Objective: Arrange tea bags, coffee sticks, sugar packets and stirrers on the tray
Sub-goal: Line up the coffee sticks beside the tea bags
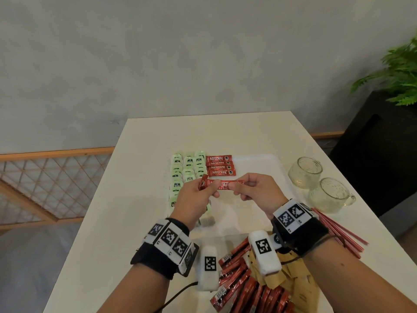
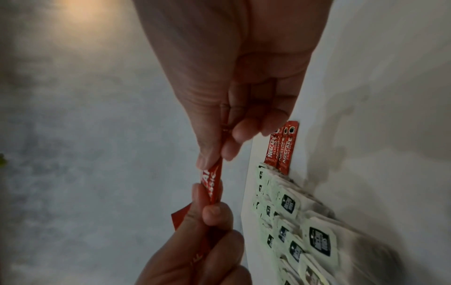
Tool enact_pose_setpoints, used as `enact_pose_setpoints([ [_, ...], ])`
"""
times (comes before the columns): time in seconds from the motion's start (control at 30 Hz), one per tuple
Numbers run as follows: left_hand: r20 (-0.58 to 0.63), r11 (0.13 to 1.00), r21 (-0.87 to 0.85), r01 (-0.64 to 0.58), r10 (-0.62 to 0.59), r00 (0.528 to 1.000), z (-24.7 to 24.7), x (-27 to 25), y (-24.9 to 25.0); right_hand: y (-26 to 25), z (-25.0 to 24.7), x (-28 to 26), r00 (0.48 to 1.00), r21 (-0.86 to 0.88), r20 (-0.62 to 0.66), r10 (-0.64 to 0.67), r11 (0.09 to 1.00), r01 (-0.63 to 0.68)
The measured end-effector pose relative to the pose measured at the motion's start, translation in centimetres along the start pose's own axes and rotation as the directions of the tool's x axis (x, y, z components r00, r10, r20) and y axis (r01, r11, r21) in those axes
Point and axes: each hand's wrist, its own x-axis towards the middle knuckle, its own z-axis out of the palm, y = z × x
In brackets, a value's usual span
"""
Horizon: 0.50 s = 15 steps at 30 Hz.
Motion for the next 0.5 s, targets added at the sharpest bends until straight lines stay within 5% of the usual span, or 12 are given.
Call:
enact_pose_setpoints([
  [0.27, -0.014, 0.999, 0.012, 0.048, -0.048, 0.999, -0.4, 1.3, -0.1, 0.3, -1.3, 2.2, 0.977, 0.032, 0.169, 0.131, 0.99, -0.138],
  [0.5, -0.071, 0.978, -0.072, 0.195, -0.2, 0.977, -2.0, 3.4, 0.4, 2.2, -3.7, 6.5, 0.967, -0.206, -0.069, 0.246, 0.945, -0.255],
])
